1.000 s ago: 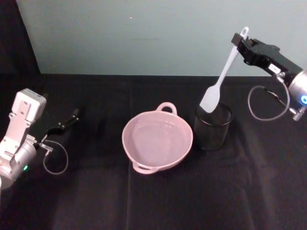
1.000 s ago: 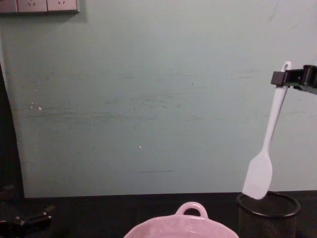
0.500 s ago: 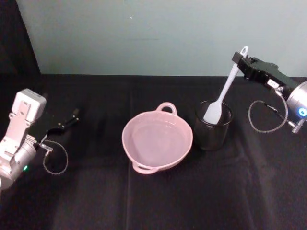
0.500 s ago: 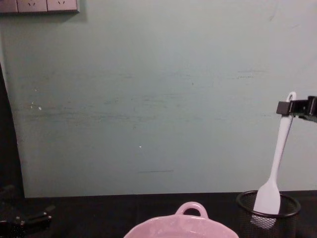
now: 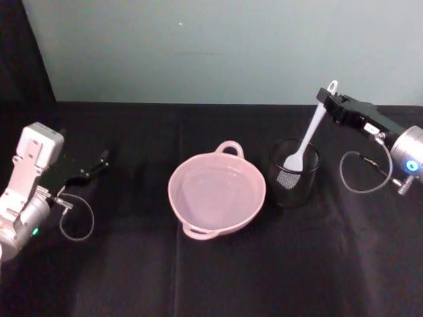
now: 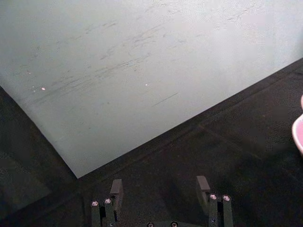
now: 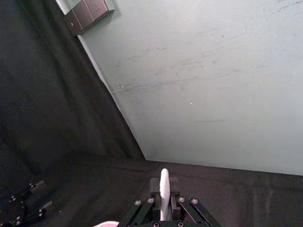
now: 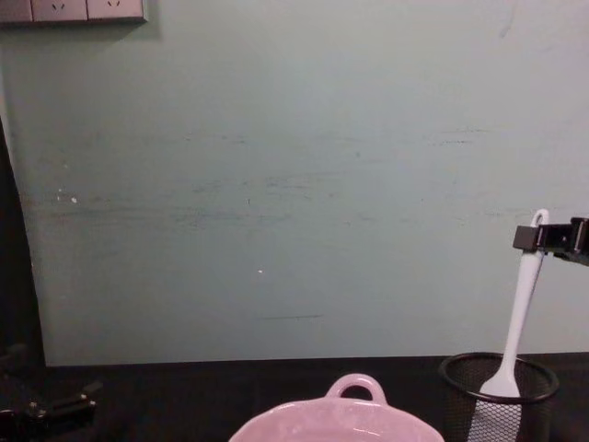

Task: Use the one hand to pick up the spoon and stir the clear water in the bowl.

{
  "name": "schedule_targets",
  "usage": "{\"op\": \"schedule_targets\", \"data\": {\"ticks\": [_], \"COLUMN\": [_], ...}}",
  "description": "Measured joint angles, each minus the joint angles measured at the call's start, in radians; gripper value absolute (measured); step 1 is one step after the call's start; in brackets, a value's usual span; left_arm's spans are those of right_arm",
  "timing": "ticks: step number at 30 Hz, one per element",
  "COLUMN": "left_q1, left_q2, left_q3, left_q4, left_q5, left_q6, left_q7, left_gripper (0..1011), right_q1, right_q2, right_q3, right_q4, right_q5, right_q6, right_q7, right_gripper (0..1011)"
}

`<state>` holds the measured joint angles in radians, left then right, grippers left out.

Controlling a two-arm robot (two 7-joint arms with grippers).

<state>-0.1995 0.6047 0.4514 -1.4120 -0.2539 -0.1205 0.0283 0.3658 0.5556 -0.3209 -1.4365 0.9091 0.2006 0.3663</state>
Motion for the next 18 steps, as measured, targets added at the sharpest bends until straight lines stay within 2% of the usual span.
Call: {"op": "schedule_targets", "data": {"ticks": [18], "left_q1": [0.000], "left_q2": [0.000], "left_q3": [0.000], "left_q4": [0.000], "left_q5": [0.000], "left_q6": [0.000], "left_q7": [0.000], "left_gripper": [1011], "right_q1": [0.023], "right_q2": [-0.017], "right_q3": [-0.026], "right_q4": [0.076], "right_q5": [0.004], "right_q6": [-0.020], "right_q7": [0.026], "right_gripper": [119]}}
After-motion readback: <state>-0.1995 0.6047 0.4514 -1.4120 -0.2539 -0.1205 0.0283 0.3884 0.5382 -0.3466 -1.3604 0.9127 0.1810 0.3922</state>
